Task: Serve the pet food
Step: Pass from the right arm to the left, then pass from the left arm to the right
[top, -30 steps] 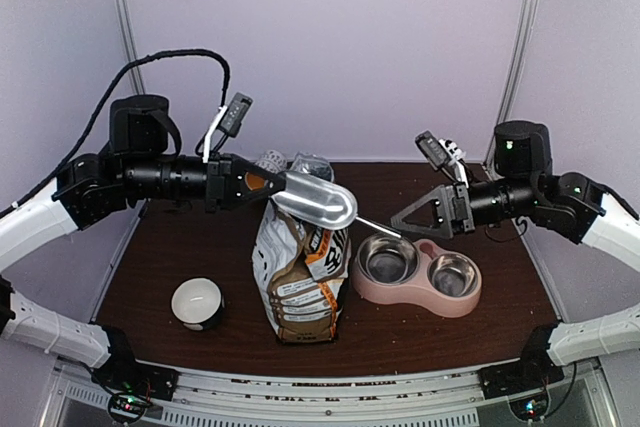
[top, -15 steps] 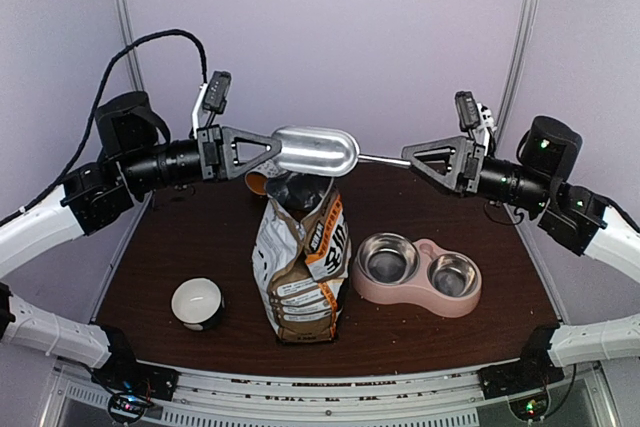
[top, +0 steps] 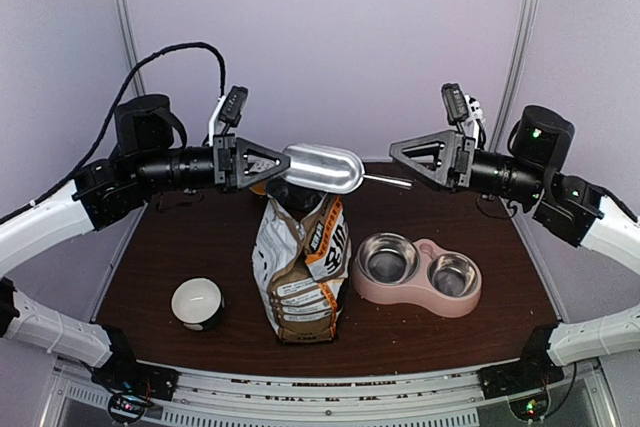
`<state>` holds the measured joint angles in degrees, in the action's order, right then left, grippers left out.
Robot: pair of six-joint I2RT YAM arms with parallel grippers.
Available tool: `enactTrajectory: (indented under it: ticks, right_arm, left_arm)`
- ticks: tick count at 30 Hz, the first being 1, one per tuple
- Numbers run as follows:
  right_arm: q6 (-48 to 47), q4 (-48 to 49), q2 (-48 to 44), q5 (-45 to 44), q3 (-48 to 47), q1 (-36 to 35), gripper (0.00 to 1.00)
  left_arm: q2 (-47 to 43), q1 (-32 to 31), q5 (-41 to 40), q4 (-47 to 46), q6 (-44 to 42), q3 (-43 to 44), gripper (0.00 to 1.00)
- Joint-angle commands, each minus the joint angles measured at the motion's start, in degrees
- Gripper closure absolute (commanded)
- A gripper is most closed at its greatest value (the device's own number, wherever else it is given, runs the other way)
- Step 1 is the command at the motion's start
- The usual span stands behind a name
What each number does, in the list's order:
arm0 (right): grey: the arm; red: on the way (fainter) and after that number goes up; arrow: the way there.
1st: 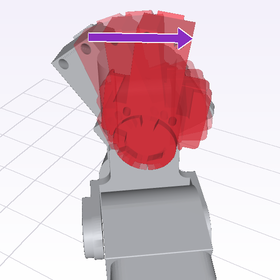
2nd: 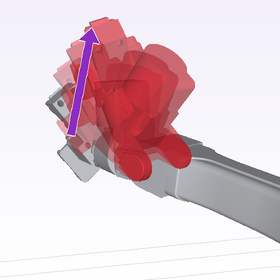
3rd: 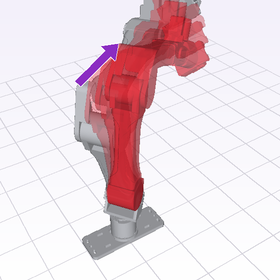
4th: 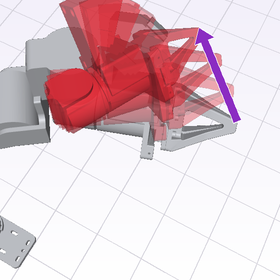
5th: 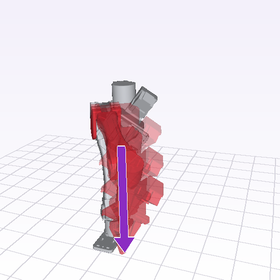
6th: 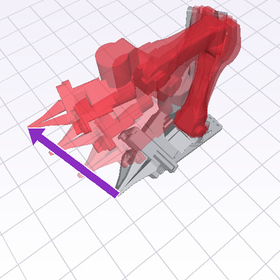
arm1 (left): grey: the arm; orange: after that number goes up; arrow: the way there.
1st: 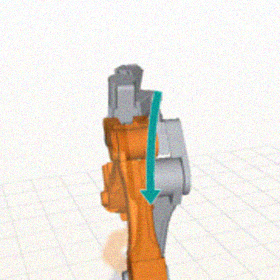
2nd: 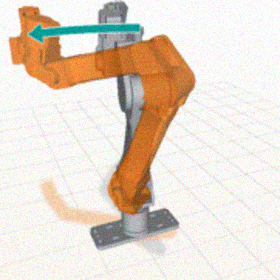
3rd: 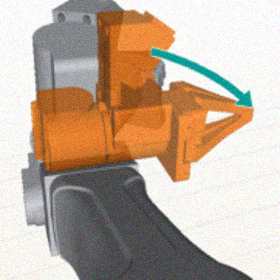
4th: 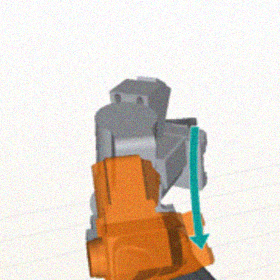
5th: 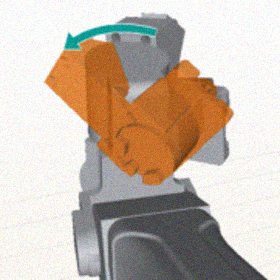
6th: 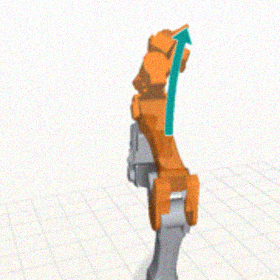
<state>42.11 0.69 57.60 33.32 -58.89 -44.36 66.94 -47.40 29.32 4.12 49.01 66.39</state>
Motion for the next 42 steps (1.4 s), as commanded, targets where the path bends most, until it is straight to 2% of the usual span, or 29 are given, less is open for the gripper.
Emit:
enactTrajectory:
  ticks: [1,3,8,18,23,33,36,42]
  right_arm:
    - [-1.1,-0.5,1.0,2.3,-2.8,-2.4,0.18]
    - [-2.2,-2.9,1.6,1.4,-3.8,-3.4,0.18]
    - [-5.8,-11.0,4.4,-2.3,-7.7,-6.1,0.26]
    - [-5.9,-10.2,6.3,-3.4,-9.1,-8.0,0.49]
    - [-5.5,-10.0,6.3,-4.7,-9.0,-8.2,0.57]
    - [-4.9,-9.3,6.5,-7.2,-8.0,-8.3,0.86]
    - [-4.8,-9.0,6.5,-7.7,-7.5,-8.4,0.98]
    - [-5.4,-9.1,5.6,-9.4,-6.9,-8.4,1.0]
  left_arm:
    - [-0.1,0.3,-2.1,0.3,0.5,2.6,1.0]
    - [-0.1,0.3,-2.9,0.4,0.5,2.6,1.0]
    - [0.2,0.3,-3.3,-0.5,0.8,2.4,1.0]
    - [0.5,0.3,-2.9,-0.2,0.5,2.6,1.0]
    - [0.7,0.3,-2.3,-0.1,0.5,2.5,1.0]
    - [0.8,0.3,-1.7,0.4,-0.2,2.4,1.0]
    - [0.7,0.3,-1.9,1.0,-0.5,2.5,1.0]
    - [0.8,0.4,-3.1,5.8,-3.8,3.9,1.0]
